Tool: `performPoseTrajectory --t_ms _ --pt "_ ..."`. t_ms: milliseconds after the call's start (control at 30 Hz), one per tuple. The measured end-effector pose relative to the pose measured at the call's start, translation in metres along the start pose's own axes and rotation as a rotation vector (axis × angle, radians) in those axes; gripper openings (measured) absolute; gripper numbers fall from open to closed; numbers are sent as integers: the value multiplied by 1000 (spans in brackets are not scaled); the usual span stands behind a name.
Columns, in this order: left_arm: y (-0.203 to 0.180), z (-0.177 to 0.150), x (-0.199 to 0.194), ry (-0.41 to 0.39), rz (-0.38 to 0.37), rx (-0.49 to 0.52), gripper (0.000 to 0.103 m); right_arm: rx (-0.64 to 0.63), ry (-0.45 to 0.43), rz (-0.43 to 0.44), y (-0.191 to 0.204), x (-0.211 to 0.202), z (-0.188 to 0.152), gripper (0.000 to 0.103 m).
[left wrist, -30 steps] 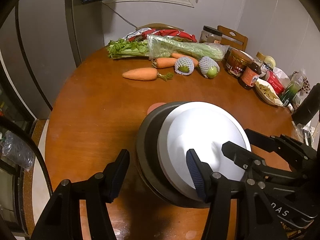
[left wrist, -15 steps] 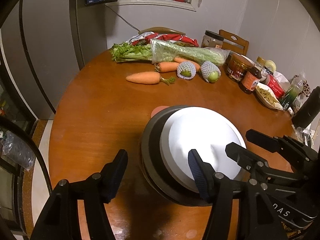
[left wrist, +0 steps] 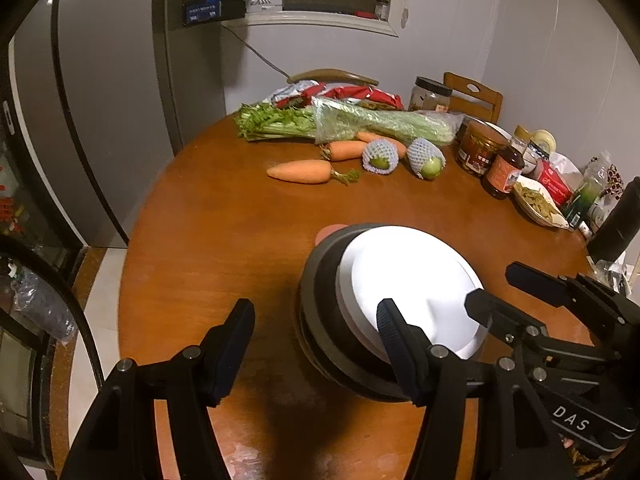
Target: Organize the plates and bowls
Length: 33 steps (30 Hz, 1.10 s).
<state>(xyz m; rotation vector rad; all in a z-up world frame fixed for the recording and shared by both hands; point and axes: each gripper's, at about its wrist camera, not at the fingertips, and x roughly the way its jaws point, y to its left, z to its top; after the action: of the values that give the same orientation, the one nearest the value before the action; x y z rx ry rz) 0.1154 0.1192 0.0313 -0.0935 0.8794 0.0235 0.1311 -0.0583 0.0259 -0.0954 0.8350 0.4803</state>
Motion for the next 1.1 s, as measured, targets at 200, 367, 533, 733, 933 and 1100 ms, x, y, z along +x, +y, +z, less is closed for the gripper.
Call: performPoseTrajectory --t_ms 200,367,533,733,933,1100 --pt "-1 -4 -15 -31 12 7 63 -5 -26 -7 2 -12 -1 58" --pt "-5 -12 -27 -43 8 19 65 -15 -43 -8 7 -25 -7 60" --pt "-7 -26 -39 -63 18 5 67 -13 -67 -10 10 -39 -17 62" --pt "-14 -45 -49 -67 22 8 68 -20 -76 -22 13 -53 -35 63" --pt "-23 -67 -54 -65 23 10 69 -29 -87 -35 14 -65 -56 64" --pt "-31 -84 -59 -63 22 18 69 -22 -94 -53 12 -76 -75 64"
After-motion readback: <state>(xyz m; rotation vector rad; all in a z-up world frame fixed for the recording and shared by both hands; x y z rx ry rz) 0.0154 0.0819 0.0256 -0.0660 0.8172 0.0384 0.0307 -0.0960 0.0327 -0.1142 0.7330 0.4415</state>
